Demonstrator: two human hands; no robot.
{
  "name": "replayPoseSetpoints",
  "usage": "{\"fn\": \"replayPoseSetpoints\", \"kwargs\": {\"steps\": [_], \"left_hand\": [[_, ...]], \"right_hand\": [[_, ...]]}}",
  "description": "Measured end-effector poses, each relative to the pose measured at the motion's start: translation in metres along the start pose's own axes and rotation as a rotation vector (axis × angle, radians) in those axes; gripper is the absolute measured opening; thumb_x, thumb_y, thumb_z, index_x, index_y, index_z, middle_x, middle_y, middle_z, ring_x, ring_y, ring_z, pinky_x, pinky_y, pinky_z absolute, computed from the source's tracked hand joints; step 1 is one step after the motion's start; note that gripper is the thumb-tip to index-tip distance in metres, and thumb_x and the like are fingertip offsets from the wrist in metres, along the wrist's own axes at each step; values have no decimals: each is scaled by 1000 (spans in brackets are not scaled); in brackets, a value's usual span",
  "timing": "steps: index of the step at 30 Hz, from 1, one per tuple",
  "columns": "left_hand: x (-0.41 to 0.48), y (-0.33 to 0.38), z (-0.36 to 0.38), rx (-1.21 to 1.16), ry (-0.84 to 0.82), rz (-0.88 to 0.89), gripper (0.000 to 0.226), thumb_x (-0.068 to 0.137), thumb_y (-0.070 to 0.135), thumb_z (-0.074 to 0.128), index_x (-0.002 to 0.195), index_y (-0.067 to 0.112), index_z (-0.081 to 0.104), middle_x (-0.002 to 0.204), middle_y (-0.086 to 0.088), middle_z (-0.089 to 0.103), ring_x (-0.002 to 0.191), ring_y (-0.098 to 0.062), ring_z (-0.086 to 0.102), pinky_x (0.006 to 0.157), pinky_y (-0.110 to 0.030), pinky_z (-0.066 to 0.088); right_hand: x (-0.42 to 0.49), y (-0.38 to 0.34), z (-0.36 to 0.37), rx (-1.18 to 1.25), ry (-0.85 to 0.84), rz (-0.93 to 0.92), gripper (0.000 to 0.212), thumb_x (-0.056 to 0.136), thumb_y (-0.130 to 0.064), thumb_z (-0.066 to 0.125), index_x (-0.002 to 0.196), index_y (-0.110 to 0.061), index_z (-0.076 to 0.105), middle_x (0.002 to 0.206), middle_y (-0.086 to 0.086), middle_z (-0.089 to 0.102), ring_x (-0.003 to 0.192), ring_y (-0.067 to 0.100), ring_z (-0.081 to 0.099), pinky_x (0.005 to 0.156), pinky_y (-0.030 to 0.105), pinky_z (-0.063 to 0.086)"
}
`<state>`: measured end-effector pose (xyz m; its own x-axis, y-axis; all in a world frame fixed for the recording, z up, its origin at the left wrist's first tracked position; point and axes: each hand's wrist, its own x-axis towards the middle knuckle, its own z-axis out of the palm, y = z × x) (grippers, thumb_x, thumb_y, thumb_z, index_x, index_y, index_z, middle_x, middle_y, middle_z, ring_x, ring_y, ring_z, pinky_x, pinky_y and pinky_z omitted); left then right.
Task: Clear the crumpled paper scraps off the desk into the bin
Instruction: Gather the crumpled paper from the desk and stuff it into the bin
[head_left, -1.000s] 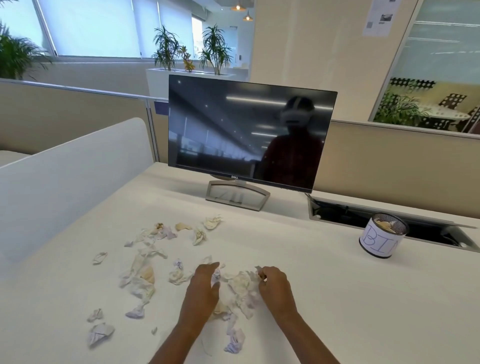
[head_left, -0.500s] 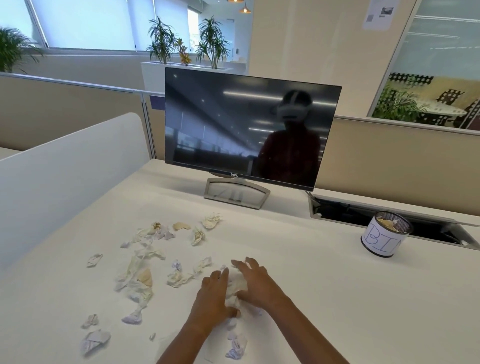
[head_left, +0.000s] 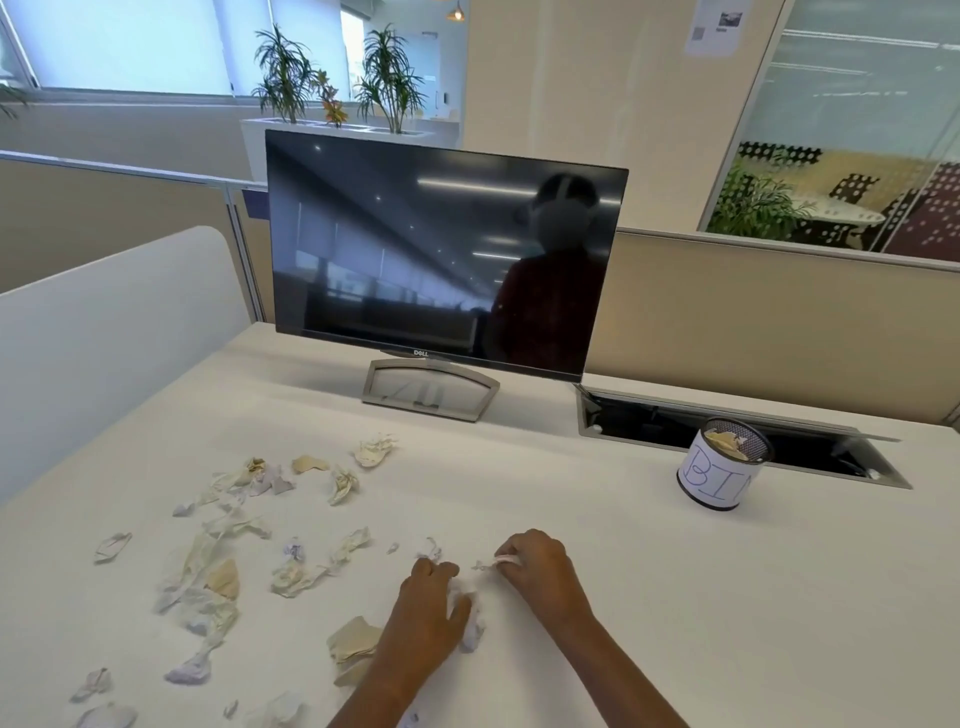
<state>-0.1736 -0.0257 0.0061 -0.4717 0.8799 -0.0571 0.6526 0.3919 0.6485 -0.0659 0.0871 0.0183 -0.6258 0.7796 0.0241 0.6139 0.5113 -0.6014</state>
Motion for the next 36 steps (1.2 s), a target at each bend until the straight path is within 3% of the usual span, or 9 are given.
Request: {"fn": "replayPoseSetpoints", "kwargs": {"steps": [4,8,10,13,18,23,26,31,36], "left_hand": [[-8,7,2,202,-229,3,76,83,43,62,144,22,22,141,-1,28,130,-18,31,105,-25,32],[-12,20,6,223,-132,46,47,85,24,60,129,25,44,129,6,38,117,-12,38,94,-24,41],[-9,24,12,194,-62,53,35,87,16,55,121,23,52,110,12,45,103,-10,43,88,-23,41],[-1,31,22,167,11,70,29,87,4,49,107,21,60,85,19,39,93,-9,49,83,-24,44],[17,57,42,153,83,83,22,91,8,48,104,18,62,93,9,45,99,-15,57,82,-24,45],[43,112,58,-33,114,84,20,94,15,50,109,14,63,102,-2,57,101,-19,58,75,-18,36],[67,154,67,-111,109,116,23,94,14,51,114,10,62,112,-10,60,106,-20,57,74,-12,32],[108,233,76,-161,146,218,25,93,12,52,116,7,61,117,-14,59,111,-26,56,86,-24,40],[145,286,92,-106,131,297,14,91,5,48,90,3,62,100,-16,59,90,-29,58,69,-30,40]], "right_hand": [[-4,19,-23,200,88,78,17,81,-16,69,90,-2,71,97,11,71,92,21,63,73,22,41],[-10,39,-42,314,123,135,12,77,-12,73,81,-1,73,84,12,73,75,16,57,58,10,37],[-12,50,-53,361,133,161,8,76,-9,73,79,-2,73,76,8,69,72,16,56,55,7,36],[-15,66,-75,394,153,192,4,76,-8,72,78,-5,74,71,2,66,69,14,55,53,6,37],[-17,97,-119,429,224,215,4,78,-8,71,80,-5,74,73,3,67,68,14,55,58,15,39],[-17,128,-159,412,306,229,7,80,-9,70,82,-3,73,75,8,65,61,8,52,46,3,38],[-11,144,-181,388,383,225,13,80,-12,71,86,-1,72,75,8,63,64,14,52,46,2,37],[2,164,-213,363,593,177,15,82,-12,68,94,-2,69,86,7,64,77,18,53,55,5,38],[26,177,-234,339,599,138,12,83,-10,66,91,-3,70,88,10,68,79,18,57,61,12,38]]}}
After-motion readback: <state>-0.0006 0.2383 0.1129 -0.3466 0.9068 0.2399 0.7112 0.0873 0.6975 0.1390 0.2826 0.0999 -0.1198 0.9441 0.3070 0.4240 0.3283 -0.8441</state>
